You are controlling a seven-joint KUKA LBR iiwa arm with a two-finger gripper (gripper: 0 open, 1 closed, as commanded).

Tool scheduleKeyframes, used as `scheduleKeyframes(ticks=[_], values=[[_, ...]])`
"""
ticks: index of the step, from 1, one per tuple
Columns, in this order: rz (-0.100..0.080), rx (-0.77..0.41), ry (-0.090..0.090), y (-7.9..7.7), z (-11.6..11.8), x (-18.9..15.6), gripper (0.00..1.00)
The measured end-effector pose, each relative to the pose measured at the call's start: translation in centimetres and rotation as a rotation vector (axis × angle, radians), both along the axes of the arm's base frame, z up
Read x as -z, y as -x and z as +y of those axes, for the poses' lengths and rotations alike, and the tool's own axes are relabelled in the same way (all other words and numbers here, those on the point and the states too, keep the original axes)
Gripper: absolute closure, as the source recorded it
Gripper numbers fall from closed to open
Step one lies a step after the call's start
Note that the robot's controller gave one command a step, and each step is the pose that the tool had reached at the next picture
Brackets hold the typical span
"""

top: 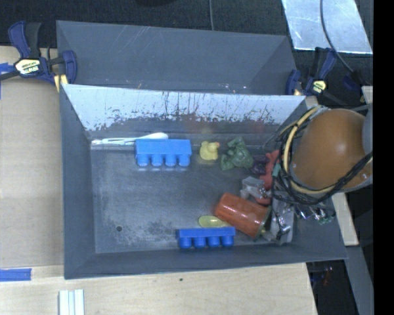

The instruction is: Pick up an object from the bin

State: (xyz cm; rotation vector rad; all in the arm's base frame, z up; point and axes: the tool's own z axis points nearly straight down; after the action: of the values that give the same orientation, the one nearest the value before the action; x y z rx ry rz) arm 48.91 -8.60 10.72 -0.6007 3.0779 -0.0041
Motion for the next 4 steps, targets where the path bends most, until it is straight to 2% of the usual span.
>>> scheduleKeyframes(ticks=[1,2,3,4], values=[[-0.004,-0.188,-0.004,-1.3,-6.0,3.8,0.00],[-0.020,-0.467,-0.014,-0.8,-5.9,3.5,1.00],[-0.021,-0.467,-0.014,-0.8,-5.9,3.5,1.00],[-0.016,-0.469,-0.019,-0.6,-5.7,1.2,1.00]])
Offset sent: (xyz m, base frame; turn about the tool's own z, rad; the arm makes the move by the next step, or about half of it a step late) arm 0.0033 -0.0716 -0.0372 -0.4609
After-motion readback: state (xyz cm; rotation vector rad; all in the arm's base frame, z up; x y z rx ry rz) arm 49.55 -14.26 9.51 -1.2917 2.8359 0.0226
